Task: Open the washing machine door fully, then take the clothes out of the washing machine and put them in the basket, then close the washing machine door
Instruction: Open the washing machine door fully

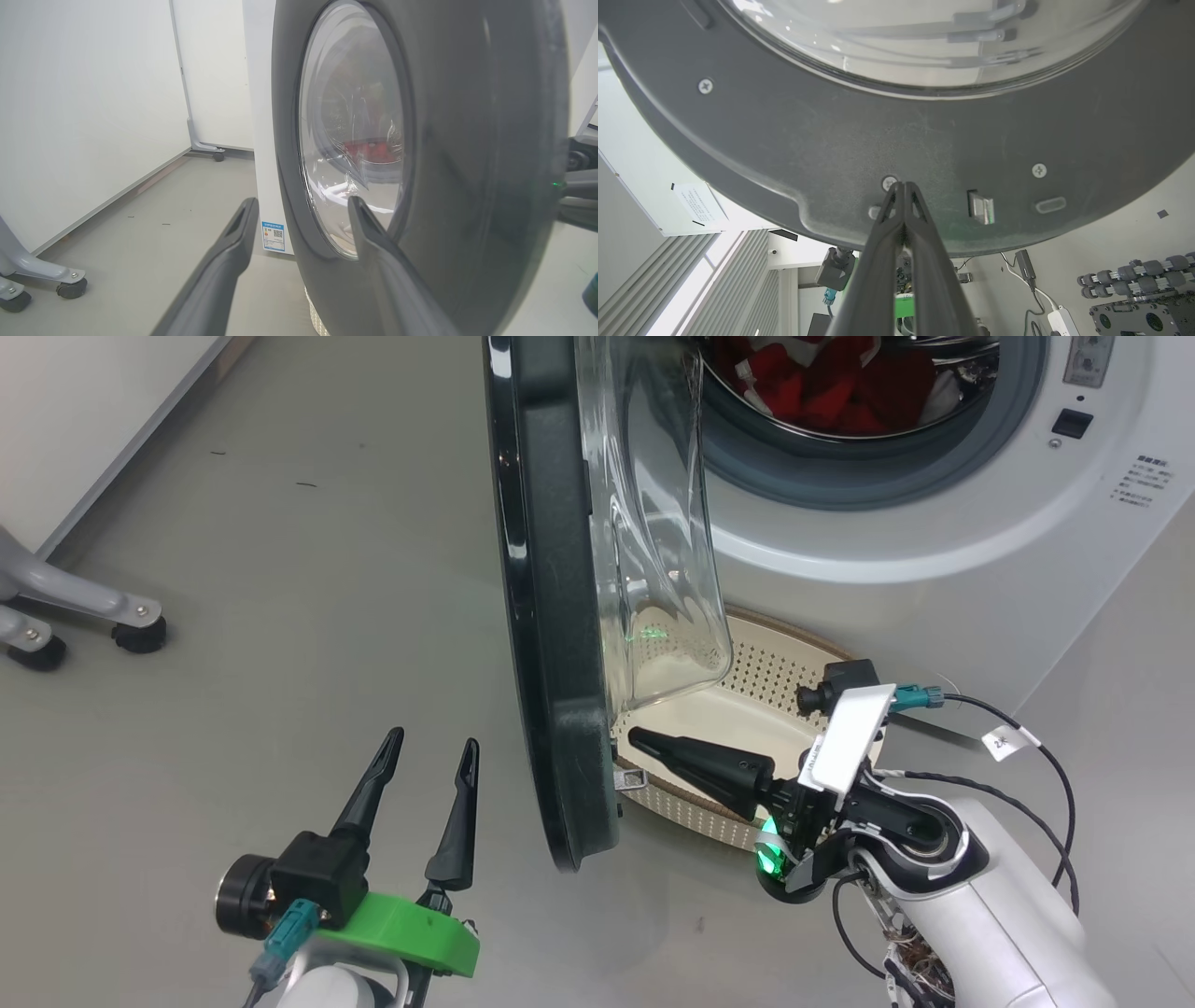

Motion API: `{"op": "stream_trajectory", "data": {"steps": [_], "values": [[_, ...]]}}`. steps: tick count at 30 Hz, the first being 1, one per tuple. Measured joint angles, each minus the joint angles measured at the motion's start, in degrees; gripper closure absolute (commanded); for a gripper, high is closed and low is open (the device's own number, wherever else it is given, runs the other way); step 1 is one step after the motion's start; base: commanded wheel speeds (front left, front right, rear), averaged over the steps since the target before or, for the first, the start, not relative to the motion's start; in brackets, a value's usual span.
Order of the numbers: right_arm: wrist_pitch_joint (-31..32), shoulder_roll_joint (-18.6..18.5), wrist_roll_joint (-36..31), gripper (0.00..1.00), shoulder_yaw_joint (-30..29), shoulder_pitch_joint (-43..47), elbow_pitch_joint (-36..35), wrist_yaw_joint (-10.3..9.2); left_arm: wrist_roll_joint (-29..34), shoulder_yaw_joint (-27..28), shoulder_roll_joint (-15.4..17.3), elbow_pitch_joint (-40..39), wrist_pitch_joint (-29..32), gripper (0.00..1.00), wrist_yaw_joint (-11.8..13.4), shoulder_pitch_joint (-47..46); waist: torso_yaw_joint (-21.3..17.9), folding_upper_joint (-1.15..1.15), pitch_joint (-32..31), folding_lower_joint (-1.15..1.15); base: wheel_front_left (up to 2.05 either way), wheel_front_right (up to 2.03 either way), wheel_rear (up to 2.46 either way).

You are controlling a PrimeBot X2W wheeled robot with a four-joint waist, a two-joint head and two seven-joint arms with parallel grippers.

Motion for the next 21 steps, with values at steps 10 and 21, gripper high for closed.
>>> {"op": "stream_trajectory", "data": {"steps": [10,21], "values": [[-11.7,0.1,-2.9,0.51,-9.4,4.6,-5.4,0.00,0.0,1.1,0.0,-0.6,0.0,0.00,0.1,0.3,-0.9,0.00,0.2,0.00,0.00,0.00,0.00],[-29.7,-3.7,-22.5,0.00,-14.1,10.8,-9.0,0.00,0.0,2.0,0.0,-0.6,0.0,0.00,0.5,0.7,-2.3,0.00,-0.2,0.00,0.00,0.00,0.00]]}}
